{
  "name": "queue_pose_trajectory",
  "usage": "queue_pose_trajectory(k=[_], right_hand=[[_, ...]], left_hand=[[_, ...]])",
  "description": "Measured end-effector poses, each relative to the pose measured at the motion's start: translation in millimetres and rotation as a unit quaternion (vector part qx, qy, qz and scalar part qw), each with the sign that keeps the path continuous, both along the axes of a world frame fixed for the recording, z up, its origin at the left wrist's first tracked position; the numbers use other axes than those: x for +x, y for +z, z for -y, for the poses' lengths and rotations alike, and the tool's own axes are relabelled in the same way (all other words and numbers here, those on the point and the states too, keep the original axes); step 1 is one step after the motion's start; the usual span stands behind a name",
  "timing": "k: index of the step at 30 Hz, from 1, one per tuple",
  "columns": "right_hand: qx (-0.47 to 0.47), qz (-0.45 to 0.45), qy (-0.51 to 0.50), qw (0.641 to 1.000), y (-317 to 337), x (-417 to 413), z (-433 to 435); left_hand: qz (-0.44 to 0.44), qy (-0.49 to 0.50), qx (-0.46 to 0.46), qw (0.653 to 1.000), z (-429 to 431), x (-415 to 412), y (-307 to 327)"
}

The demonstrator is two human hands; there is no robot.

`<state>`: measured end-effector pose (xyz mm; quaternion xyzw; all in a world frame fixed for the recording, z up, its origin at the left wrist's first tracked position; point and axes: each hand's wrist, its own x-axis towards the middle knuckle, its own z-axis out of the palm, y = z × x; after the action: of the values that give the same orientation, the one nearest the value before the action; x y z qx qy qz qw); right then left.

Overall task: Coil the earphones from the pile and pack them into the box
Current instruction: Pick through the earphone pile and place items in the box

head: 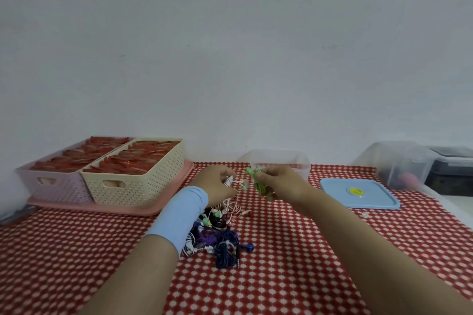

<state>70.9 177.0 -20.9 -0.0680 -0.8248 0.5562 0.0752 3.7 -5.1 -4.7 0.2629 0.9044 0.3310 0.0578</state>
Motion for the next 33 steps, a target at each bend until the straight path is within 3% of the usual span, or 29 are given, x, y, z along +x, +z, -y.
queue_pose_trajectory(k=[3, 9, 17, 26, 29, 33], right_hand=[[-0.018, -0.007, -0.017, 1.000, -2, -4, 5], [-0.180, -0.023, -0.018, 0.983, 1, -4, 8], [-0.195, 0.015, -0.031, 0.980, -5, -4, 5], [-0.128, 0.019, 0.010, 0.992, -18, 2, -4], [-0.185, 0.030, 0.022, 0.982, -21, 2, -5], [-0.332, 0.055, 0.030, 0.941, -23, 1, -12]], left_hand=[[0.002, -0.002, -0.022, 1.000, 0, 0, 4], [0.061, -0.051, -0.026, 0.996, -2, 4, -2], [0.032, -0.074, 0.006, 0.997, -10, 10, 0], [0.044, -0.094, 0.039, 0.994, -12, 10, -14], [0.036, -0.086, 0.056, 0.994, -14, 8, -18], [-0.003, -0.063, 0.079, 0.995, -14, 3, -25]])
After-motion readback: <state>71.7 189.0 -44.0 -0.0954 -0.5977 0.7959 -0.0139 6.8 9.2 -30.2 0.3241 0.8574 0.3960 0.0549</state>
